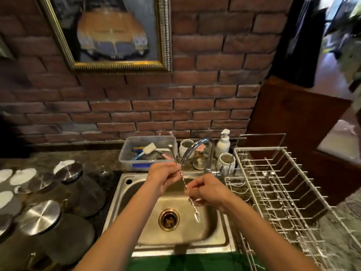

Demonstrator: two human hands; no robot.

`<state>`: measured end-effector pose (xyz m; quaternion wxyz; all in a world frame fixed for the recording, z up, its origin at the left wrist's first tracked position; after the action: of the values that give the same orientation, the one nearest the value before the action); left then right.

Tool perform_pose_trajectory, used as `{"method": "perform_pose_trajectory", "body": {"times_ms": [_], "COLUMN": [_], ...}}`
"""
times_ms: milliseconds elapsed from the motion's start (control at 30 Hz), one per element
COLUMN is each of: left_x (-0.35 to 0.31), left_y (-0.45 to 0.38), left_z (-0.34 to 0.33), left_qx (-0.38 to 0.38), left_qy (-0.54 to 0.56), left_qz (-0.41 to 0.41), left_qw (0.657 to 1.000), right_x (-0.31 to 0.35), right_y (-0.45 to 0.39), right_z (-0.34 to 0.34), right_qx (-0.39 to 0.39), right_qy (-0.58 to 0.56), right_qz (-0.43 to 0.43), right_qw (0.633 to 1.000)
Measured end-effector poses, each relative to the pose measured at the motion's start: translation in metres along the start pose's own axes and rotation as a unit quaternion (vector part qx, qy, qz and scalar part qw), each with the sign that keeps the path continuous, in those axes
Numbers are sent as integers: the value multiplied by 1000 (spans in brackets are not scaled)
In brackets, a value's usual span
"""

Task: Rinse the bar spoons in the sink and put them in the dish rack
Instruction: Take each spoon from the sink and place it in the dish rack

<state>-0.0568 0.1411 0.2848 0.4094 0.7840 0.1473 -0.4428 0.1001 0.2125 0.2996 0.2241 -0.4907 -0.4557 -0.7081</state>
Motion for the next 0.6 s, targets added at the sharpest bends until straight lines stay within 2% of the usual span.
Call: {"method": "perform_pose_trajectory", "body": {"times_ms": [300,600], "left_x": [-33,-5], "left_y": [40,61], "left_z": [-95,-202], "left_qx": [75,150], "left_qy": [-45,-111], "left_qz": [-28,18], "left_qw": [996,982], "right_x": [40,17], "right_y": [67,124], "right_z": [70,154], "right_qx": [-61,-122], "right_qy": [23,30], "right_qz": [43,38], "right_qw": [997,991]}}
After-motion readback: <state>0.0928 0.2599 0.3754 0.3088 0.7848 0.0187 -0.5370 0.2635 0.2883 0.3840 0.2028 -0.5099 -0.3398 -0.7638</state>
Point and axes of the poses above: each hand's wrist, its own y-axis away from the middle knuckle, its own z-axis out of the back of the hand, x = y × z, the point moved 2 cm from there along -y, towards the middle knuckle, and after that the axes turned 2 degrees about z, right-handed, at the moved point
